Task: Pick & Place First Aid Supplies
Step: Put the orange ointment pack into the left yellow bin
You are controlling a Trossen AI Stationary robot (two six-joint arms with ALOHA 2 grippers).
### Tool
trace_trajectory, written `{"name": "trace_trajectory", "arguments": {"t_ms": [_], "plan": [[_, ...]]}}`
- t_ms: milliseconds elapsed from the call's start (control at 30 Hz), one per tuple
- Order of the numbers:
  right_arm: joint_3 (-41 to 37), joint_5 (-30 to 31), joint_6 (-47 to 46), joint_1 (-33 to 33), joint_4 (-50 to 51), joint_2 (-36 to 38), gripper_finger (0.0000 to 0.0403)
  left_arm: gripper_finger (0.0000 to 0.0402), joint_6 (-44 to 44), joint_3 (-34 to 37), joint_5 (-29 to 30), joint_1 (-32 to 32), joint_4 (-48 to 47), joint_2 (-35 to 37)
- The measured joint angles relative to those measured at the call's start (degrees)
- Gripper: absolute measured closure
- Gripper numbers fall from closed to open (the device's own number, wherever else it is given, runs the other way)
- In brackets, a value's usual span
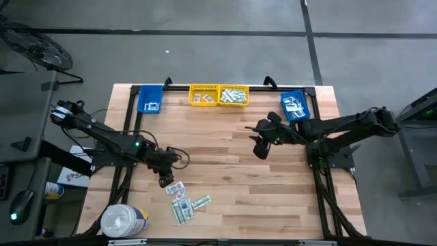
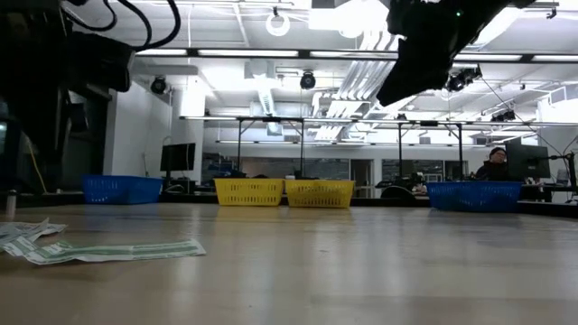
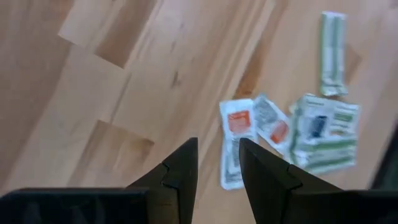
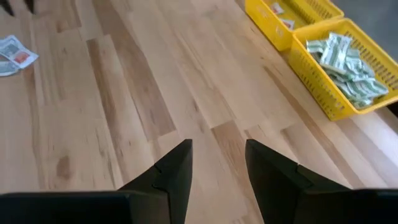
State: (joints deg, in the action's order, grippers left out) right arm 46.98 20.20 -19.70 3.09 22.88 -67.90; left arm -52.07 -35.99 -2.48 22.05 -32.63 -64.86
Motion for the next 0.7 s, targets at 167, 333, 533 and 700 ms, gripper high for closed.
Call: {"name": "trace_trajectory", "arguments": {"t_ms": [167,333,533,700], "plan": [[0.0,2.23,0.18,3.03,-1.76,-0.02,0.026,0.0285,3.07,0.04,0.48,2.58,0.54,-4.42],[0.0,4.16,0.59,4.99,-2.64,-0.02,0.0261,0.0285,13.56,0.07,0.5,3.95,4.26,-9.41],[0.0,5.38,0.54,6.33,-2.67,-0.38,0.026,0.0285,22.76,0.1,2.97,3.82,8.47,-12.8],[-0.02,5.4,0.58,7.09,-2.52,-1.38,0.026,0.0285,26.67,0.05,6.14,3.82,11.42,-14.35]]}}
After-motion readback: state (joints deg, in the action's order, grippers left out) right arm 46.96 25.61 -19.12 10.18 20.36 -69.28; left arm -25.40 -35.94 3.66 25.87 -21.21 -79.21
